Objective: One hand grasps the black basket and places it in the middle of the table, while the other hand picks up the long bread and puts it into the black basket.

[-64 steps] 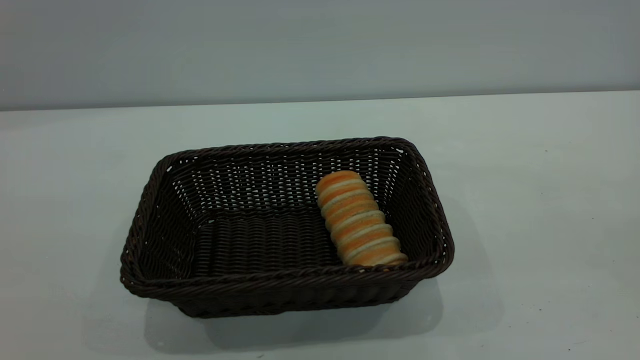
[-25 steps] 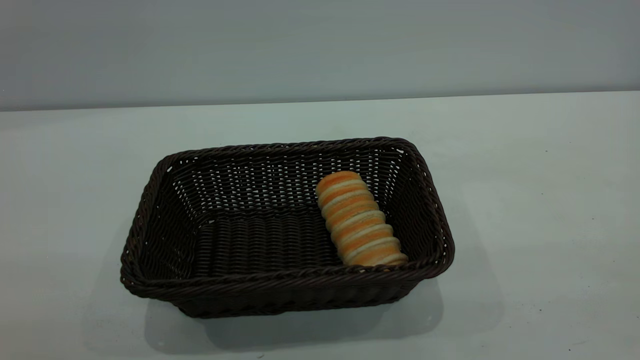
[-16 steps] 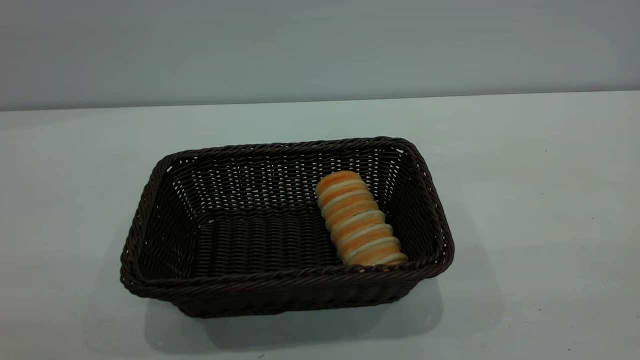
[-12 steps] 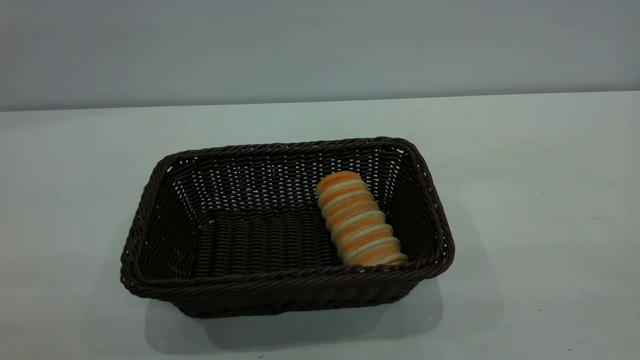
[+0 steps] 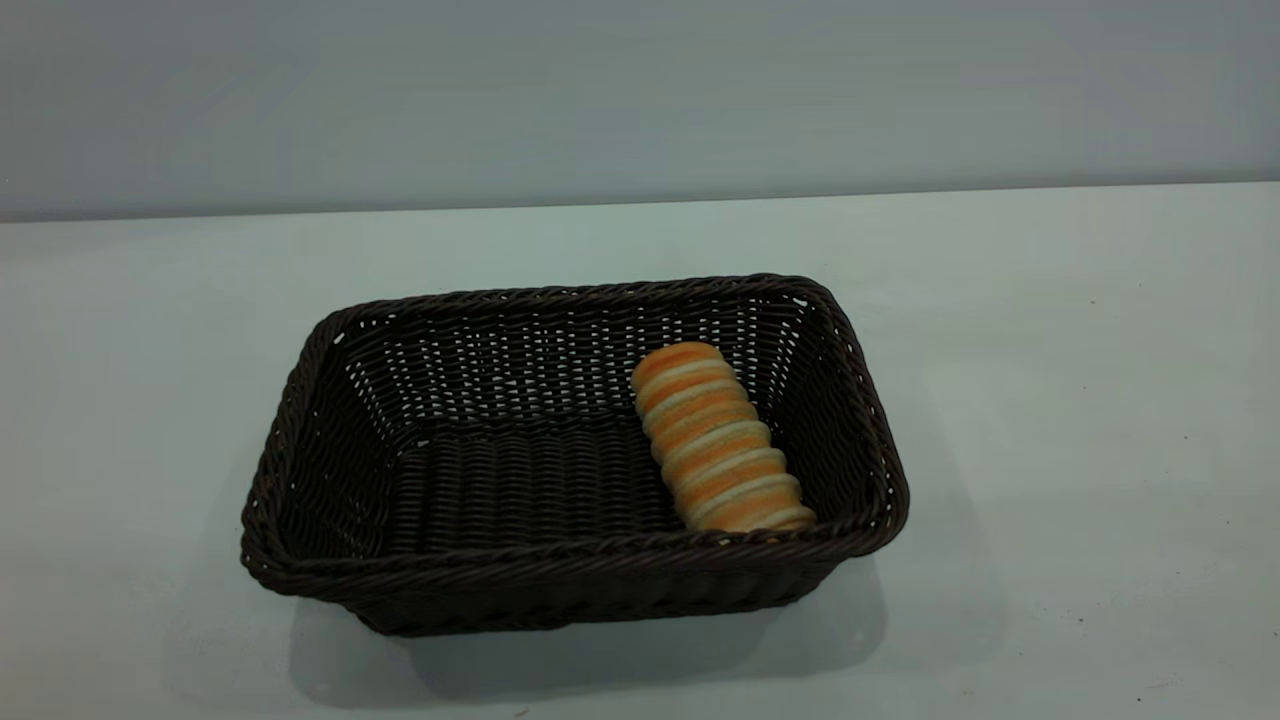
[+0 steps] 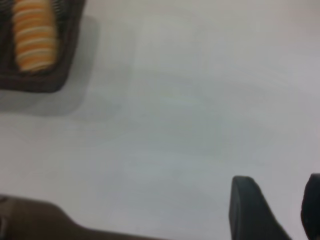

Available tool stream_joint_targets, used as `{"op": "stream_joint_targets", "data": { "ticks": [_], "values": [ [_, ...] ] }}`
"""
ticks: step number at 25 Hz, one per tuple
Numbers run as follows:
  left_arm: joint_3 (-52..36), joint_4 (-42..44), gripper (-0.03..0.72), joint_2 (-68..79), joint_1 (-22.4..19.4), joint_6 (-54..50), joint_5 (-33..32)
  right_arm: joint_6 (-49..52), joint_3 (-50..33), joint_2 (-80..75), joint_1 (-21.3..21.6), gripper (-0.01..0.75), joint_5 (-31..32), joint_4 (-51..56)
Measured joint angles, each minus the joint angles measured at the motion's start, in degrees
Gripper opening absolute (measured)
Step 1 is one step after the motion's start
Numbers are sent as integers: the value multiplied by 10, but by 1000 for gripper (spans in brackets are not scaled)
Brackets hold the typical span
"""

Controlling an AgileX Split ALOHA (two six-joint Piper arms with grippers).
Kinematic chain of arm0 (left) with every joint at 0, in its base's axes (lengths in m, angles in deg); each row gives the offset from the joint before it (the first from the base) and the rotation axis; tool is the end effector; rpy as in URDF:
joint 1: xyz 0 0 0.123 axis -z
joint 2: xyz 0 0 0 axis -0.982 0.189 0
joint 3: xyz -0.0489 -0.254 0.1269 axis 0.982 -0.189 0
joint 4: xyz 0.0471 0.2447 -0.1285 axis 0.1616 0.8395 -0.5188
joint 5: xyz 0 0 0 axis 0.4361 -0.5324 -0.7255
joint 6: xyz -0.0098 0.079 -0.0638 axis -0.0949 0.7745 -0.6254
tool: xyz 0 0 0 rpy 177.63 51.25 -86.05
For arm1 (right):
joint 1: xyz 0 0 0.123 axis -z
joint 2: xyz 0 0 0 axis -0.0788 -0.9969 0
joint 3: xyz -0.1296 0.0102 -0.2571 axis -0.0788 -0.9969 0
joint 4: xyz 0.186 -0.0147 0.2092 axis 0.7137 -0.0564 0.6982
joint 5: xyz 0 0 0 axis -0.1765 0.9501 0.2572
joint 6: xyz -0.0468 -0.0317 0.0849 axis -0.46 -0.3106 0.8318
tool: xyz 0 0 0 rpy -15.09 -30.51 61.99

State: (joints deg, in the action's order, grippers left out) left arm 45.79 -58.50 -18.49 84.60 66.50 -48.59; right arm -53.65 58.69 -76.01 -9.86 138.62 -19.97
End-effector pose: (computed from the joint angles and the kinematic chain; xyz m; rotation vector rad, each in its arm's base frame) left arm 0.0247 -0.0030 0.2760 0.1028 2.1268 -0.0657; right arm 0.0402 0.0054 0.2692 -0.1469 2.2177 0.0535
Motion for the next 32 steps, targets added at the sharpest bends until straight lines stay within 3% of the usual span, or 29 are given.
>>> {"op": "stream_joint_targets", "data": {
  "ticks": [4,8,32],
  "values": [
    [0,0,541,-11,-41,0,-1,0,0,0,40,238,0,0],
    [0,0,541,-11,-54,0,-1,0,0,0,60,238,0,0],
    [0,0,541,-11,-71,0,-1,0,-1,0,81,238,0,4]
  ]
}}
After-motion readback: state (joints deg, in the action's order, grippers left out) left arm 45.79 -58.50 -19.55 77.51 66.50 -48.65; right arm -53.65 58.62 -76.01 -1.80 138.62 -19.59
